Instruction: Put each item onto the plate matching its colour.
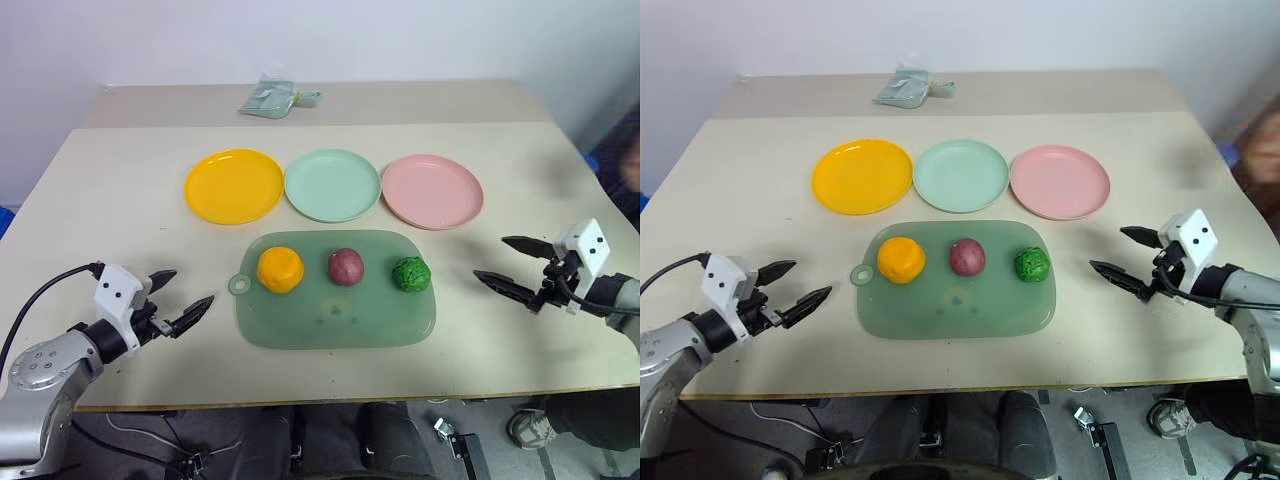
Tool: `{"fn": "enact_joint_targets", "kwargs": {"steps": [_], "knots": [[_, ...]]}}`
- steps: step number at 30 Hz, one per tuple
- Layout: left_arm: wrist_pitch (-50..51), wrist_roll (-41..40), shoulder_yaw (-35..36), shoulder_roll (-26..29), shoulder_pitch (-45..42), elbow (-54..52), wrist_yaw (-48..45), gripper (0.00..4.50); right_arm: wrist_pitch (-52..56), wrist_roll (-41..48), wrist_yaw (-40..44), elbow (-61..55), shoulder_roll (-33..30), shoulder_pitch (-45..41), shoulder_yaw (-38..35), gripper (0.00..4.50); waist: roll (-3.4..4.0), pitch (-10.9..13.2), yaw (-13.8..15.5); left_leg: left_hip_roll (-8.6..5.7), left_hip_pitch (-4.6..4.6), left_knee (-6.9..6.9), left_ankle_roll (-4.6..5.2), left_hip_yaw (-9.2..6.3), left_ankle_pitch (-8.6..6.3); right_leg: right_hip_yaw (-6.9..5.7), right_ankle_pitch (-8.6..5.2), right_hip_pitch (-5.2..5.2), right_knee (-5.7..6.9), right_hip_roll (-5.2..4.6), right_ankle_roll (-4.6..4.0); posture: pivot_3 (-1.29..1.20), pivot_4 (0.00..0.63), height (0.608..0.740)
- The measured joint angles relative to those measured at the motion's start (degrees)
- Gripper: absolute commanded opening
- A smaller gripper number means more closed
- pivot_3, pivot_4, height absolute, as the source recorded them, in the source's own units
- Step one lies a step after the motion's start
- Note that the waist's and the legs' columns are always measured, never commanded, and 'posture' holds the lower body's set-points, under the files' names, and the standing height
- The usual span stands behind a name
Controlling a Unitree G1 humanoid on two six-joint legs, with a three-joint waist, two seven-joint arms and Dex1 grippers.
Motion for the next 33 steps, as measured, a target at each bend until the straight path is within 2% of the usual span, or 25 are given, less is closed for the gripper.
{"fn": "enact_joint_targets", "kwargs": {"steps": [9,14,21,25,30,33], "knots": [[0.1,0.0,-1.2,-3.1,0.6,-2.5,2.6,4.5,0.0,-1.3,-3.5,-0.2,1.7,-3.5,1.4,4.48,0.0,0.0,0.1,0.0,-0.01,0.0,0.01,0.0,0.01,-0.01,0.0,-0.01,0.0,0.0,0.0,0.0,0.15,0.74],[2.7,-3.4,-2.5,-3.8,-4.8,-2.5,2.3,4.5,-0.1,-1.7,-5.9,-0.4,3.6,-4.1,1.3,4.48,0.0,0.0,0.4,-0.03,-0.01,0.01,0.01,0.0,0.01,-0.02,0.01,0.01,0.02,0.01,0.01,0.0,0.15,0.74],[5.0,-5.8,-12.6,-2.1,-16.9,-0.8,-4.8,4.5,0.9,1.3,-7.4,-7.0,5.5,1.2,-1.5,4.48,0.01,0.0,1.5,-0.05,-0.02,0.14,0.02,0.0,0.03,-0.07,0.01,0.08,0.06,0.26,0.02,0.0,0.15,0.74],[3.7,-1.7,-20.6,-1.6,-26.5,5.4,-9.5,4.5,5.4,7.6,-5.3,-14.9,5.5,8.3,-4.6,4.48,0.03,0.0,2.0,-0.05,-0.01,0.26,0.09,0.02,0.0,-0.08,0.01,0.13,0.09,0.33,0.03,0.0,0.15,0.74],[1.3,3.5,-26.6,-1.6,-32.6,13.2,-13.1,4.5,11.0,13.6,-2.3,-26.6,3.8,15.6,-5.1,4.48,0.02,0.0,1.4,0.0,-0.02,0.27,0.11,0.01,0.0,-0.08,0.01,0.13,0.09,0.38,0.04,0.0,0.15,0.74],[0.3,5.5,-28.8,-2.2,-34.7,16.5,-14.6,3.64,11.5,14.2,-3.1,-31.4,3.8,15.7,-3.3,4.5,0.0,0.0,1.3,0.0,-0.02,0.33,0.16,0.01,-0.03,-0.08,0.01,0.15,0.1,0.38,0.05,0.0,0.15,0.74]]}}
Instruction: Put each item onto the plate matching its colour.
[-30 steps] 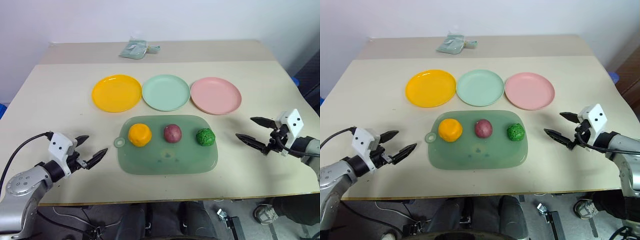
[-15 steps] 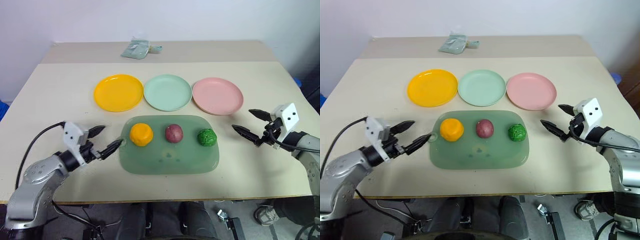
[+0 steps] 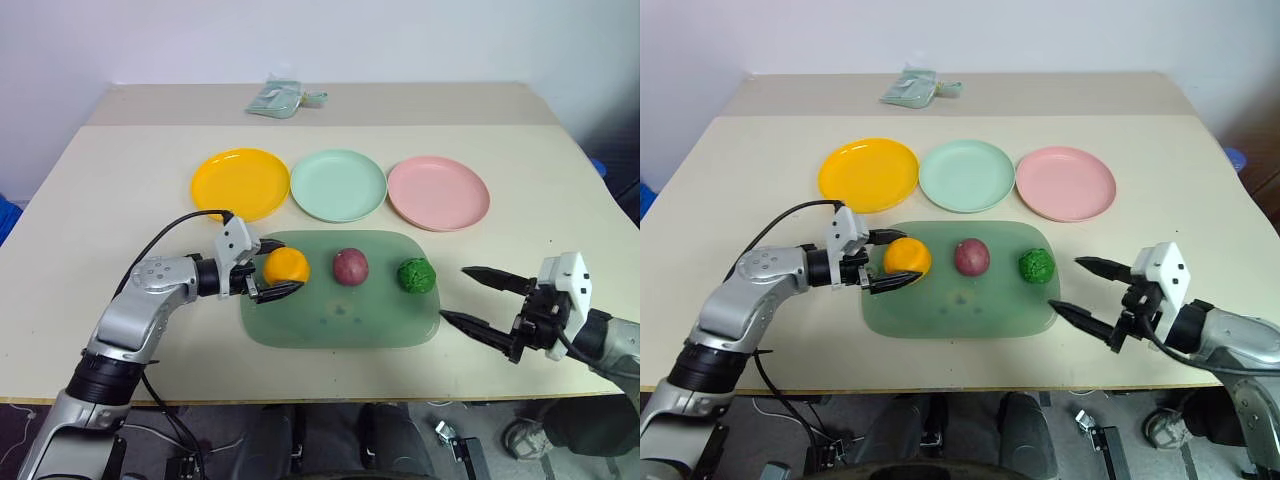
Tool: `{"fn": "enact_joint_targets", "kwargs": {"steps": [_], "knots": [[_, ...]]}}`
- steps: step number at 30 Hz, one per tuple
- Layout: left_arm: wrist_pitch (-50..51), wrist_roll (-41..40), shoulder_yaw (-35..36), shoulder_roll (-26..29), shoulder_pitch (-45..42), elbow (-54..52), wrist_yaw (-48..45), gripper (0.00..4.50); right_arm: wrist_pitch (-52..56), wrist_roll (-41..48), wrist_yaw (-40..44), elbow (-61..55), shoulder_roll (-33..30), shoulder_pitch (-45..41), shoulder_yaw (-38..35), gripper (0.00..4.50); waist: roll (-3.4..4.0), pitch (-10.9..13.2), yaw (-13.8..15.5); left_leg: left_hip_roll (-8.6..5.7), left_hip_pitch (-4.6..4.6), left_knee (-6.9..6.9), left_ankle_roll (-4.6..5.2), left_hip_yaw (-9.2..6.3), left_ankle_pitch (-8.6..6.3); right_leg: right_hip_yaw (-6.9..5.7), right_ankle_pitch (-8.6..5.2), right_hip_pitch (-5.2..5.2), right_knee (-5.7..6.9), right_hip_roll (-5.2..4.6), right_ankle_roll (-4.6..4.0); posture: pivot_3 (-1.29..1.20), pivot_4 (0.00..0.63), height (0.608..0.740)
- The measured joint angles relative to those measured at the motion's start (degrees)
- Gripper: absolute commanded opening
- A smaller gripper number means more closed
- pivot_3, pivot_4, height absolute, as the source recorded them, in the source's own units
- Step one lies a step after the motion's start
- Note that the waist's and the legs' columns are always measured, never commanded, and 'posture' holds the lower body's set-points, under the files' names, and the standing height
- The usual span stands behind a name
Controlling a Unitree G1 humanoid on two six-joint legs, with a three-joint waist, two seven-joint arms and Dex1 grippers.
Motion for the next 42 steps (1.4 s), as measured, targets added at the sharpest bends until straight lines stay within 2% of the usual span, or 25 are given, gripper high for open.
{"fn": "enact_joint_targets", "kwargs": {"steps": [1,2,6,9,15,20,21,22,25,28,31,35,39,40,42], "knots": [[-0.4,0.3,-0.1,-0.3,-0.3,0.5,-0.1,3.27,0.0,0.0,-0.7,-0.6,0.5,-0.5,0.6,4.5,0.0,0.0,0.0,0.0,0.0,0.01,0.0,-0.01,0.0,0.0,0.0,0.0,0.01,0.0,0.0,0.0,0.15,0.74],[-0.5,0.4,-0.1,-0.6,-0.8,1.2,-0.1,3.15,0.0,-0.1,-1.6,-0.8,1.1,-1.2,1.4,4.5,0.0,0.0,0.0,0.0,0.0,0.01,0.0,-0.01,0.0,0.0,0.0,0.0,0.02,0.0,0.0,0.0,0.15,0.74],[-0.6,0.6,0.5,-1.3,-1.1,2.0,0.5,3.15,-0.4,-1.4,-3.8,-0.8,1.9,-2.8,3.3,4.5,-0.01,0.0,0.2,-0.01,-0.01,0.06,0.02,-0.03,-0.01,0.0,0.0,0.02,0.02,-0.03,0.0,0.0,0.15,0.74],[-0.7,0.2,4.2,-4.4,-2.5,5.0,5.3,3.15,-1.5,-2.8,-4.9,0.1,2.5,-4.8,4.6,4.5,-0.05,0.0,0.2,-0.01,-0.02,0.08,0.01,-0.05,0.0,-0.01,0.0,0.01,0.04,-0.02,0.01,0.0,0.15,0.74],[-1.7,8.8,11.2,-8.2,-19.9,24.5,28.3,3.15,-0.7,-3.6,-9.0,2.3,5.3,-14.5,9.2,4.5,-0.18,0.0,0.1,-0.09,-0.04,0.11,0.03,-0.07,0.0,-0.05,-0.01,-0.01,0.14,0.01,0.06,0.0,0.15,0.74],[-4.7,10.9,11.9,-12.1,-27.9,42.5,33.0,3.15,1.5,-5.0,-12.3,3.2,8.2,-20.7,15.7,4.5,-0.25,0.1,0.1,-0.13,-0.12,0.09,0.07,-0.03,-0.02,-0.11,0.0,-0.01,0.16,0.01,0.12,0.0,0.15,0.74],[-5.5,11.3,11.8,-12.3,-28.8,45.9,33.1,4.17,1.8,-5.7,-13.0,3.3,8.8,-21.5,16.6,4.5,-0.29,0.1,0.0,-0.12,-0.12,0.09,0.07,-0.02,-0.02,-0.11,0.0,-0.01,0.16,0.01,0.13,0.0,0.15,0.74],[-6.9,11.4,11.9,-12.4,-29.7,48.4,33.1,4.48,2.2,-6.3,-13.8,3.5,9.2,-22.3,17.7,4.5,-0.36,0.1,0.0,-0.11,-0.12,0.09,0.06,-0.01,-0.02,-0.11,-0.01,-0.04,0.17,0.01,0.13,0.0,0.15,0.74],[-9.4,12.4,11.9,-12.2,-32.6,54.2,33.0,4.48,3.7,-7.7,-15.7,3.8,10.6,-24.8,20.8,4.5,-0.38,0.1,0.0,-0.1,-0.12,0.1,0.05,0.0,-0.01,-0.11,-0.01,-0.04,0.15,0.02,0.14,0.0,0.15,0.74],[-12.3,13.6,11.8,-11.0,-32.5,54.7,32.3,4.48,5.0,-9.2,-16.9,3.8,11.1,-25.4,24.3,4.5,-0.4,0.1,-0.1,-0.1,-0.15,0.08,0.05,0.0,-0.01,-0.11,-0.01,-0.07,0.19,0.02,0.14,0.0,0.15,0.74],[-14.5,13.4,12.6,-9.2,-30.8,51.2,30.9,4.48,5.2,-12.1,-17.6,3.8,11.1,-26.3,27.5,4.5,-0.39,0.1,-0.1,-0.09,-0.15,0.09,0.04,0.01,-0.01,-0.11,-0.01,-0.1,0.23,0.01,0.13,0.0,0.15,0.74],[-15.8,7.1,14.6,-4.6,-17.3,27.8,20.3,4.48,4.7,-18.9,-18.3,6.7,11.6,-28.8,34.3,4.5,-0.39,0.1,-0.8,-0.05,-0.15,0.03,0.0,0.01,-0.01,-0.09,-0.01,-0.15,0.22,-0.01,0.12,0.0,0.15,0.74],[-10.1,-0.3,13.1,1.7,0.2,5.2,7.3,4.48,5.3,-22.8,-19.4,10.9,13.2,-30.4,37.4,4.5,-0.36,0.1,-1.5,-0.06,-0.14,0.05,-0.03,-0.01,0.0,-0.09,-0.02,-0.11,0.11,-0.04,0.11,0.0,0.15,0.74],[-8.0,-2.0,11.8,2.6,4.0,0.5,4.7,4.5,5.7,-23.8,-19.4,11.9,13.3,-30.7,37.8,4.08,-0.36,0.1,-1.2,-0.06,-0.14,0.07,-0.04,-0.06,0.01,-0.1,-0.02,-0.09,0.06,-0.04,0.11,0.0,0.15,0.74],[-5.1,-3.8,10.4,3.9,8.0,-4.8,2.2,4.5,6.0,-24.5,-19.4,12.7,13.5,-31.3,38.3,3.67,-0.37,0.1,-0.9,-0.06,-0.14,0.1,-0.07,-0.09,0.02,-0.11,-0.02,-0.07,0.05,-0.03,0.1,0.0,0.15,0.74]]}}
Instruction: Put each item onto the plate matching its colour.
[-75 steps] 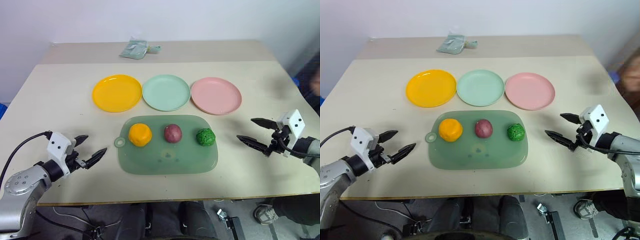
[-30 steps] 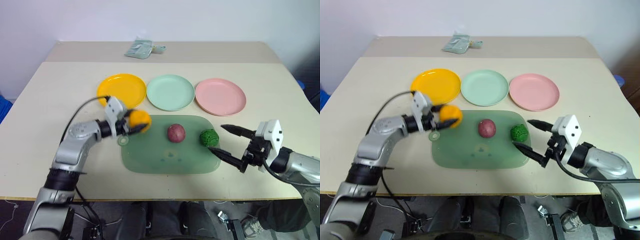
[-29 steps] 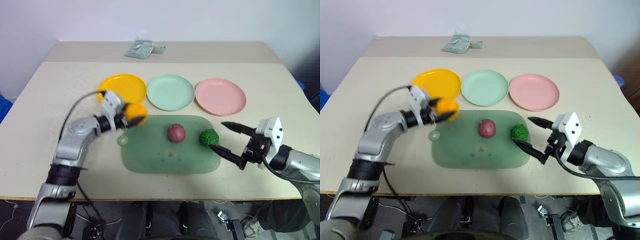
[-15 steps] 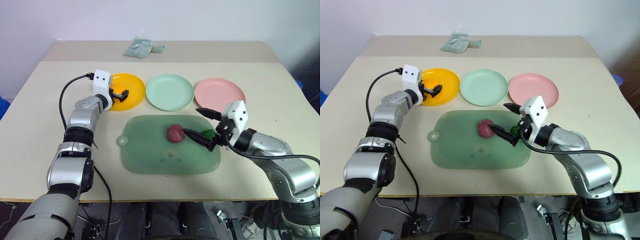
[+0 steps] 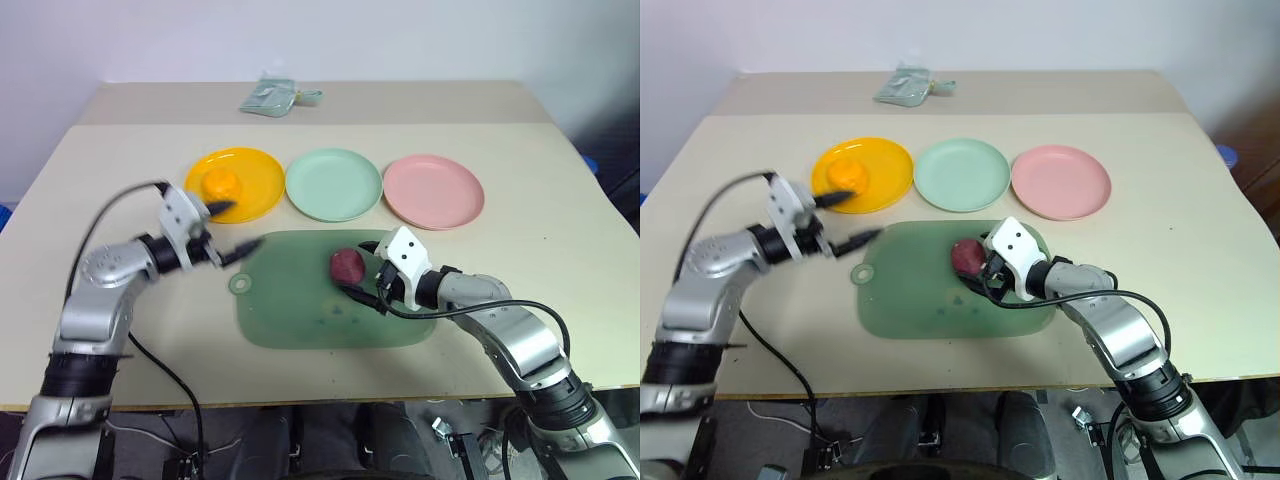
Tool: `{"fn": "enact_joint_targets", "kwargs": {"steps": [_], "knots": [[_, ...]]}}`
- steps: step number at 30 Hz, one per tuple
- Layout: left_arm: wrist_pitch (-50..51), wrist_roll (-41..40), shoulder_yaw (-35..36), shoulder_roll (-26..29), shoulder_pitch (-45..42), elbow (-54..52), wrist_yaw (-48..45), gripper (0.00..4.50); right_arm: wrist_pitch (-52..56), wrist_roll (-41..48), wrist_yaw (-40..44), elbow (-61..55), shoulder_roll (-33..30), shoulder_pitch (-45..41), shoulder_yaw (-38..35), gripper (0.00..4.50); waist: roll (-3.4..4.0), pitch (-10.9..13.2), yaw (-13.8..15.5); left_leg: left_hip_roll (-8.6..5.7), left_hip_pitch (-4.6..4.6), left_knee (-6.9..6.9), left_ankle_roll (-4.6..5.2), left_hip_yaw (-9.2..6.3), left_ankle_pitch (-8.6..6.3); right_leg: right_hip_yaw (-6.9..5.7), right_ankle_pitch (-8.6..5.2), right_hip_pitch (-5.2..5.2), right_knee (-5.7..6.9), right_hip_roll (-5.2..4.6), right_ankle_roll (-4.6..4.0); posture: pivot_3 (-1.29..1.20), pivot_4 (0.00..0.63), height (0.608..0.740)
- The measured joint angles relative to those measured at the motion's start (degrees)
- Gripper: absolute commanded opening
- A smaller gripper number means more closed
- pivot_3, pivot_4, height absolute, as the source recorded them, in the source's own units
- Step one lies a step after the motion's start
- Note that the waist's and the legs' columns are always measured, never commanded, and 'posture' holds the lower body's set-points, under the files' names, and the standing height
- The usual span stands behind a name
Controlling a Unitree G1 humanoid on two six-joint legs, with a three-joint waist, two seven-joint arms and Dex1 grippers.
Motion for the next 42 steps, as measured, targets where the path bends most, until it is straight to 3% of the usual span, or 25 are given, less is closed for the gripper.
{"fn": "enact_joint_targets", "kwargs": {"steps": [2,4,8,11,17,19,22,26,32,38,42], "knots": [[2.1,-1.0,-1.6,1.4,3.8,-6.3,-1.7,4.5,0.1,-0.4,0.0,0.5,1.3,-0.4,0.0,2.77,0.02,0.0,-0.1,0.0,0.01,-0.01,0.0,0.0,0.0,0.02,0.0,-0.01,0.01,0.0,-0.01,0.0,0.15,0.74],[3.8,-1.9,-2.6,1.4,5.2,-10.0,-2.0,4.5,0.0,-0.6,0.2,0.4,1.9,-1.3,0.0,2.41,0.02,0.0,0.0,0.0,0.01,-0.02,0.0,0.0,0.0,0.02,0.0,-0.02,0.02,0.01,-0.01,0.0,0.15,0.74],[5.3,-2.6,-3.2,1.0,6.6,-13.4,-1.2,4.5,0.6,0.3,-0.2,0.2,3.1,-3.0,-2.7,2.41,0.02,0.0,-0.2,-0.01,0.01,-0.03,0.01,0.01,0.0,0.03,0.0,-0.04,0.02,0.01,-0.01,0.0,0.15,0.74],[6.0,-2.5,-4.0,0.0,6.8,-14.8,-0.1,4.5,1.3,-0.6,-5.2,4.9,4.2,-10.8,-8.1,2.41,0.03,0.0,-0.4,-0.01,0.02,-0.02,0.01,0.05,0.0,0.05,0.0,-0.06,0.09,0.01,-0.01,0.0,0.15,0.74],[6.2,-2.1,-6.0,-1.8,6.9,-16.3,2.1,4.5,-3.1,-8.8,-16.1,36.8,4.3,-22.9,-15.0,2.41,-0.02,0.0,-0.4,-0.05,0.02,-0.18,0.01,0.07,0.0,0.05,-0.01,-0.06,0.0,0.03,-0.03,0.0,0.15,0.74],[6.2,-2.1,-6.0,-2.0,6.8,-16.5,2.4,4.5,-4.9,-9.5,-16.3,42.9,4.8,-22.9,-15.0,3.4,0.07,0.0,-0.7,-0.03,0.02,-0.29,0.01,0.16,0.02,0.07,0.0,-0.12,0.05,0.04,-0.02,0.0,0.15,0.74],[6.3,-2.1,-6.0,-2.8,6.9,-16.7,3.6,4.5,-12.0,-10.2,-14.3,47.7,5.0,-24.3,-15.0,4.47,0.19,0.0,-1.0,0.02,0.03,-0.31,0.0,0.23,0.03,0.1,0.0,-0.15,0.07,0.06,-0.01,0.0,0.15,0.74],[6.9,-2.2,-5.7,-2.9,7.5,-16.9,4.5,4.5,-18.8,-9.5,-7.8,42.2,2.3,-22.0,-15.4,4.47,0.22,0.0,-0.5,0.01,0.03,-0.3,0.0,0.19,0.02,0.1,0.0,-0.11,0.06,0.06,0.0,0.0,0.15,0.74],[7.1,-2.3,-5.5,-3.3,7.2,-16.8,4.5,4.5,-12.2,9.2,17.1,15.2,-8.2,-3.3,-20.1,4.47,0.21,0.0,0.9,0.02,0.04,-0.1,0.09,0.06,-0.03,0.04,0.01,0.08,-0.14,0.03,0.0,0.0,0.15,0.74],[7.1,-2.3,-5.7,-3.3,6.3,-16.4,3.8,4.5,-7.5,9.4,22.7,9.1,-12.3,4.7,-16.0,4.47,0.22,0.0,0.5,0.05,0.19,-0.04,0.1,0.07,-0.05,0.1,0.0,0.14,-0.03,0.01,-0.02,0.0,0.15,0.74],[7.1,-2.3,-5.6,-3.3,6.1,-16.3,3.7,4.5,-8.1,4.2,20.5,10.8,-11.7,3.6,-12.0,2.73,0.24,0.0,0.7,0.03,0.08,-0.04,0.09,0.08,-0.04,0.11,0.0,0.01,-0.02,0.0,-0.03,0.0,0.15,0.74]]}}
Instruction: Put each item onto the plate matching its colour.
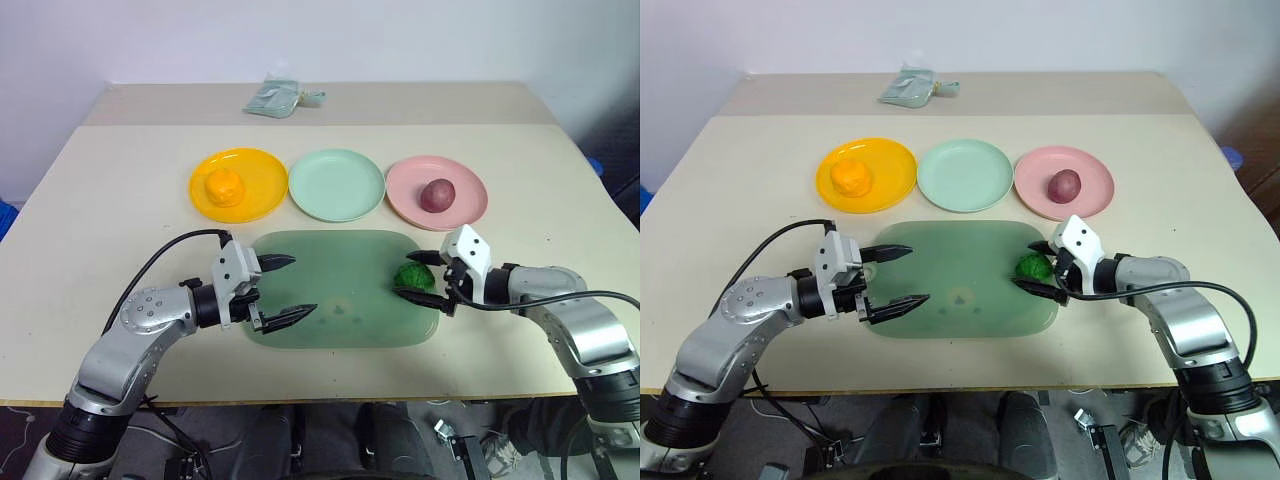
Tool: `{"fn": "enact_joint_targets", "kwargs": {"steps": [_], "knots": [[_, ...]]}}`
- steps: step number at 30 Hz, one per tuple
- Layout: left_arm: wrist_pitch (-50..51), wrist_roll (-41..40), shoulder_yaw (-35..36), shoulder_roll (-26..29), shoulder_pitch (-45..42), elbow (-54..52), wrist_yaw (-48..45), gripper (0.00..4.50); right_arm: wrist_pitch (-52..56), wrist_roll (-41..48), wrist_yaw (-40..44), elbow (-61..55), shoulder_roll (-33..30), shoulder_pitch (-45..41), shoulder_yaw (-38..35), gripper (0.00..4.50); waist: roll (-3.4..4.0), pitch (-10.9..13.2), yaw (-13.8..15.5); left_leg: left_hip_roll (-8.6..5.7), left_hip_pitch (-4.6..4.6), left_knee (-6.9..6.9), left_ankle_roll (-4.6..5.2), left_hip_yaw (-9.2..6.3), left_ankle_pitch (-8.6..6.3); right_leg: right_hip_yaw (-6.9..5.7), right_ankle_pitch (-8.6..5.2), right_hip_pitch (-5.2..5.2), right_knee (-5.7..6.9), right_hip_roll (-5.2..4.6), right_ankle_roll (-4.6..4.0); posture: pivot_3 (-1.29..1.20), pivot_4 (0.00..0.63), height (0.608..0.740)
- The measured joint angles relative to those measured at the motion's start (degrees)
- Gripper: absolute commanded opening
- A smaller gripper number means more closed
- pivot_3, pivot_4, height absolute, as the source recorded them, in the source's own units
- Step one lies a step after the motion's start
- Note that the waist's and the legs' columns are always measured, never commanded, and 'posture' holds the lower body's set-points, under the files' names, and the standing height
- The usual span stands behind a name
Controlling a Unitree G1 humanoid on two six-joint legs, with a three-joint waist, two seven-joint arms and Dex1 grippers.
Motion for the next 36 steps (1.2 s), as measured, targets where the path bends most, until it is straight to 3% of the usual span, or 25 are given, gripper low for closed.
{"fn": "enact_joint_targets", "kwargs": {"steps": [2,8,13,18,20,23,26,31,36], "knots": [[0.1,0.0,0.1,0.1,0.1,0.0,0.2,4.5,-0.5,-1.1,-0.5,0.1,1.1,-1.9,0.8,2.07,0.0,0.0,0.1,0.0,0.0,0.0,-0.01,0.0,0.01,-0.01,0.0,0.01,0.0,0.0,0.0,0.0,0.15,0.74],[0.3,0.0,2.4,0.4,2.6,-0.3,2.3,4.5,-3.7,-4.2,-6.6,4.7,10.9,-13.0,2.1,2.02,0.0,0.0,-0.3,0.01,-0.01,-0.02,-0.07,0.0,0.03,-0.01,0.0,-0.05,0.01,0.03,0.0,0.0,0.15,0.74],[0.3,0.1,6.5,0.4,5.2,-0.2,5.5,4.5,-7.5,-13.4,-21.3,22.3,24.6,-28.0,5.4,2.02,0.01,0.0,-1.2,-0.02,-0.02,-0.12,-0.12,-0.03,0.06,-0.03,-0.01,-0.14,0.09,0.04,-0.02,0.0,0.15,0.74],[0.1,1.0,8.9,0.4,8.2,-0.4,8.1,4.5,-16.7,-18.6,-29.6,46.6,32.8,-37.6,6.4,4.4,0.02,0.0,-1.6,-0.07,-0.05,-0.26,-0.14,-0.02,0.08,-0.05,-0.01,-0.15,0.13,0.05,-0.01,0.0,0.15,0.74],[0.1,1.0,9.5,0.3,9.6,-1.5,8.9,4.5,-20.4,-19.0,-30.2,50.8,33.5,-38.9,6.0,4.46,0.03,0.0,-1.5,-0.07,-0.05,-0.32,-0.16,-0.02,0.09,-0.05,-0.01,-0.16,0.11,0.07,-0.01,0.0,0.15,0.74],[0.1,1.0,9.6,-0.1,10.1,-2.7,10.0,4.5,-25.3,-19.3,-28.8,51.4,32.6,-39.0,5.6,4.46,0.04,0.0,-1.5,-0.07,-0.05,-0.33,-0.17,0.0,0.09,-0.05,0.0,-0.15,0.1,0.07,-0.01,0.0,0.15,0.74],[0.1,1.0,10.8,-0.8,10.5,-3.5,11.9,4.5,-27.3,-15.9,-21.0,42.6,27.7,-34.8,3.7,4.46,0.04,0.0,-1.2,-0.07,-0.05,-0.32,-0.18,-0.06,0.1,-0.08,-0.01,-0.11,0.08,0.07,0.0,0.0,0.15,0.74],[-1.7,2.3,18.2,-0.1,12.7,-0.1,14.0,4.5,-19.5,-3.2,-4.8,20.8,13.6,-19.5,-3.3,4.46,0.04,0.0,-1.2,-0.04,-0.02,-0.32,-0.17,-0.03,0.1,-0.09,0.0,-0.04,-0.11,0.06,0.0,0.0,0.15,0.74],[-5.3,2.7,28.1,0.8,18.8,5.4,13.7,4.5,-11.6,2.8,2.4,13.7,0.5,-2.5,-12.8,4.46,0.04,0.0,-1.2,0.0,0.03,-0.38,-0.1,0.07,0.05,-0.05,-0.01,-0.05,-0.16,0.0,-0.01,0.0,0.15,0.74]]}}
